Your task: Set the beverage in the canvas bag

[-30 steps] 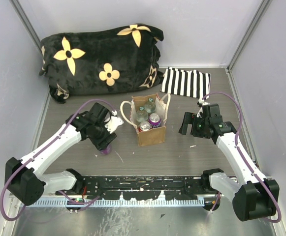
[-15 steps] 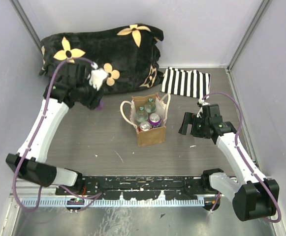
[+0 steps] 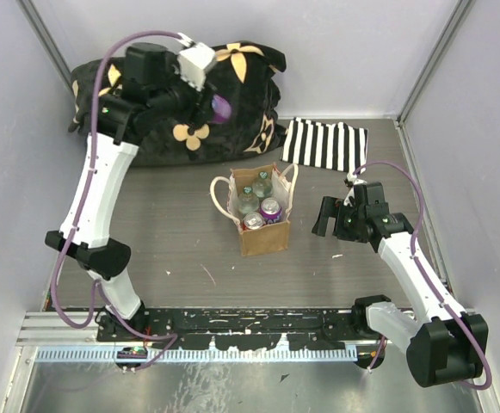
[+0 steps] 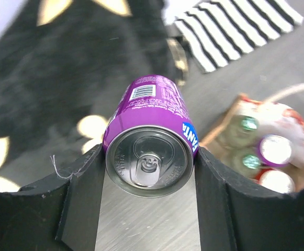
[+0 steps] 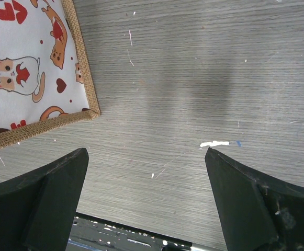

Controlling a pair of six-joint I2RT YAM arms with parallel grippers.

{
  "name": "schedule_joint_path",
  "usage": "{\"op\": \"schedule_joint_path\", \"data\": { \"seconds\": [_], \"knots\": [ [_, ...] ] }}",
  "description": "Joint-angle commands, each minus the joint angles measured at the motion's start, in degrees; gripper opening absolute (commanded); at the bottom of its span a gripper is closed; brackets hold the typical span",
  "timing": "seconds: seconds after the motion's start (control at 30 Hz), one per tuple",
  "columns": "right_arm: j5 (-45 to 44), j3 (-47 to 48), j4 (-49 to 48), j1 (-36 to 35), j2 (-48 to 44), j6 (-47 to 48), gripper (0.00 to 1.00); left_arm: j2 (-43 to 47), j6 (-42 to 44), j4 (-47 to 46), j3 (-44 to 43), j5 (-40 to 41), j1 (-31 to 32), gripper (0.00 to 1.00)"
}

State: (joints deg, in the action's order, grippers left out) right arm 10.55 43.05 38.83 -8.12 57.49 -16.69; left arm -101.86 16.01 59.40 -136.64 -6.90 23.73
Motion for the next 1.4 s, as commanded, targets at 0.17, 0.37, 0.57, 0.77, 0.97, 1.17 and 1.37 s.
{"op": "schedule_joint_path", "data": {
  "seconds": [0.17,0.37,0.57,0.77,0.97,1.17,1.37],
  "knots": [
    [0.5,1.0,-1.4,0.3,-0.6,-0.2,1.0,4.3,-0.3,-6.8,13.0,-6.2,16.0,0.0],
    [0.4,0.8,-1.3,0.3,-1.2,-0.4,1.0,6.7,1.9,-9.7,24.5,-6.5,20.3,0.0],
    [0.5,0.5,-1.3,0.3,-1.3,-0.3,1.0,8.1,2.0,-11.9,32.2,-6.0,22.8,0.0],
    [0.3,0.3,-1.3,0.4,-1.7,-0.2,1.0,7.8,2.0,-13.5,35.0,-5.9,25.2,0.0],
    [0.2,0.2,-1.1,0.4,-2.2,-0.2,1.0,6.9,2.4,-13.6,37.2,-5.8,27.3,0.0],
    [-0.2,-0.1,-0.9,0.5,-2.5,0.1,1.0,6.3,2.2,-12.8,37.6,-6.9,28.9,0.0],
    [0.0,0.1,-0.9,0.5,-2.2,0.1,1.0,6.3,3.4,-9.8,38.0,-7.7,30.7,0.0]
  ]
}}
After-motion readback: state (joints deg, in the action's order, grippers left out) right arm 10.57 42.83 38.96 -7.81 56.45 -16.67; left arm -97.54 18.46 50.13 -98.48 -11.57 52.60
